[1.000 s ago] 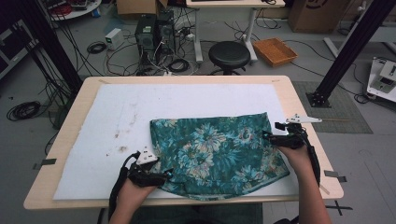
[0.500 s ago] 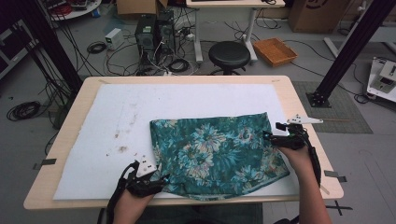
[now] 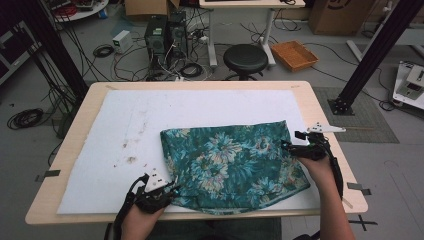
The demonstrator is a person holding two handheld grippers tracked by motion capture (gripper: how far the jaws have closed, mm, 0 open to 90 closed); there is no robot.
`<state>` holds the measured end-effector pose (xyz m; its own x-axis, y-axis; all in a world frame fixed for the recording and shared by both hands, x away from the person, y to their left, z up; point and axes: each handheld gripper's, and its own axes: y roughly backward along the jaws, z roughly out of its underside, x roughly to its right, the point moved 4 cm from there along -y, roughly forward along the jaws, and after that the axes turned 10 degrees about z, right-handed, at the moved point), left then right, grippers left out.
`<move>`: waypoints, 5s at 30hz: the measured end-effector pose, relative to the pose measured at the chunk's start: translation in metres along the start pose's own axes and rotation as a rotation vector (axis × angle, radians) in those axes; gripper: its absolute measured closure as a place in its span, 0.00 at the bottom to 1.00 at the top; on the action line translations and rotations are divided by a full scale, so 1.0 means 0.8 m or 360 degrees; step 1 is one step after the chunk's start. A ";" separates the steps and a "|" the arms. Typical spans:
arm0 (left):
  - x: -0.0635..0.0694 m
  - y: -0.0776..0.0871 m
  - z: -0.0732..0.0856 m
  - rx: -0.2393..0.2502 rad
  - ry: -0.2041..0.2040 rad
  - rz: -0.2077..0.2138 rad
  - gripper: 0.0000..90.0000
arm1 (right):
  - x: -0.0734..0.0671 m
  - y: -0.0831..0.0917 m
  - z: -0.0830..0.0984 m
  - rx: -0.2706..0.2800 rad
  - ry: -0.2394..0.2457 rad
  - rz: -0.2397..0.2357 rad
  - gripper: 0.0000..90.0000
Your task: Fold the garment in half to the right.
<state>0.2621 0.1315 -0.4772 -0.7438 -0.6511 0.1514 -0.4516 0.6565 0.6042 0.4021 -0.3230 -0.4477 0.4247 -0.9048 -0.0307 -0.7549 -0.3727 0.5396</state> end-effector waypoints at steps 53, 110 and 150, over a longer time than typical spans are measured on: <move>-0.014 0.008 0.015 0.0194 0.0105 0.0292 0.94 | -0.289 -0.202 -0.159 -0.0307 0.0560 -0.0603 0.24; -0.005 0.026 -0.016 0.0258 0.0065 0.0364 0.95 | -0.406 -0.232 -0.162 -0.0242 0.0796 -0.0724 0.96; 0.086 -0.083 -0.167 0.0060 -0.0338 0.0668 0.95 | -0.200 -0.107 -0.188 0.0021 0.0551 -0.0486 0.96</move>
<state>0.3069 -0.0080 -0.4026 -0.9486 -0.2363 0.2107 -0.1048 0.8623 0.4955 0.4744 -0.1155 -0.3625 0.7689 -0.6319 0.0976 -0.5747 -0.6161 0.5386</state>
